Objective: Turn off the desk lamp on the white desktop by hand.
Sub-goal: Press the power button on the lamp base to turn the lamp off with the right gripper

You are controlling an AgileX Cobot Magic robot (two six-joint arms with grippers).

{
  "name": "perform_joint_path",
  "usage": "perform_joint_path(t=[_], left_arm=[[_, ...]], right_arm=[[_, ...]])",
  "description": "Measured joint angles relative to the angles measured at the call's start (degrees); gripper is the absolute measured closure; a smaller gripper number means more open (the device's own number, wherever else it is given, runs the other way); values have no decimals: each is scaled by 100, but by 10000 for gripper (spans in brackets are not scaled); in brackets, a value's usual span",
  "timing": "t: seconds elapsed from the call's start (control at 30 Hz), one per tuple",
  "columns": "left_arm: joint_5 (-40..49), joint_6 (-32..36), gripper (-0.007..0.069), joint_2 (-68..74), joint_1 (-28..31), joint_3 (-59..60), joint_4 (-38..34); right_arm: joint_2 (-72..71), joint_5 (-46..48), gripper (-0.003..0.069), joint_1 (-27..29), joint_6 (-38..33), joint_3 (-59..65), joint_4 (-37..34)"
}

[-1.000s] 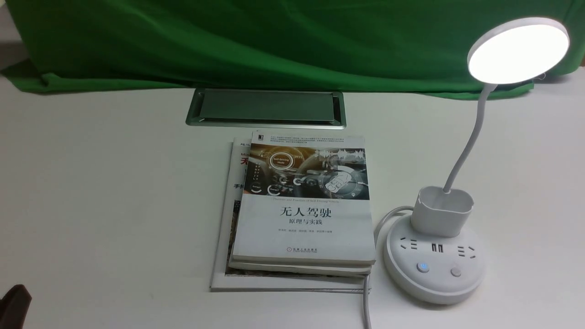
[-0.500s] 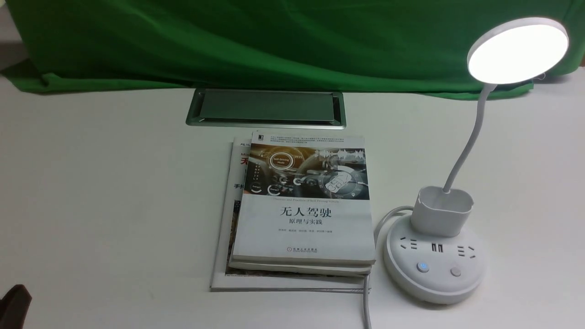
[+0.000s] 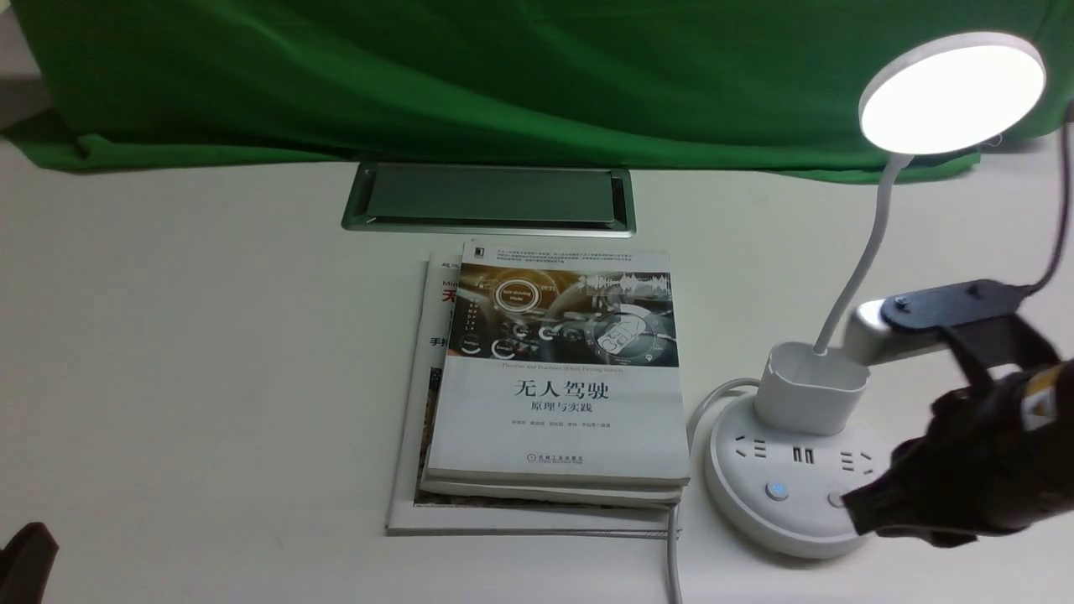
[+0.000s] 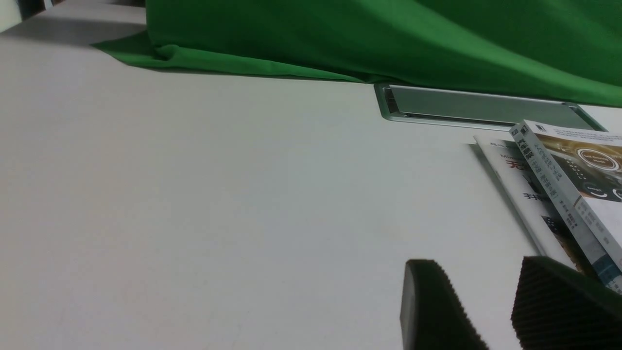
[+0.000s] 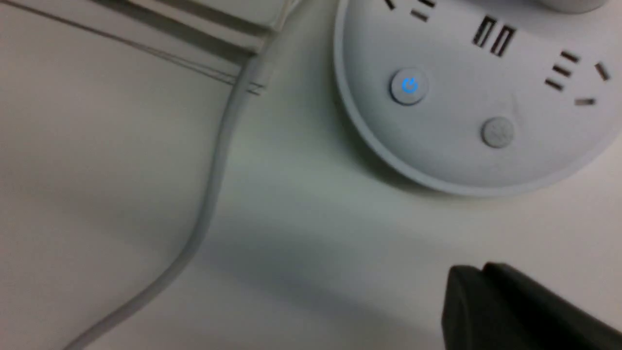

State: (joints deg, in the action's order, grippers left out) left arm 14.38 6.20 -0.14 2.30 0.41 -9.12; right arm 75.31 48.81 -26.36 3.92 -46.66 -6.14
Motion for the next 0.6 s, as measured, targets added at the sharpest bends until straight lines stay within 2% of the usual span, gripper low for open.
perform_joint_path(t=[0.17,0.33,0.6], left_arm=[[0,5,387,0,0,0,0],[0,18,387,0,0,0,0],[0,18,386,0,0,0,0]], right_arm=[[491,-416,628,1,58,-6,116],[942,-738,628,262,15,-17,143],[1003,-828,628,288,-4,-29,153]])
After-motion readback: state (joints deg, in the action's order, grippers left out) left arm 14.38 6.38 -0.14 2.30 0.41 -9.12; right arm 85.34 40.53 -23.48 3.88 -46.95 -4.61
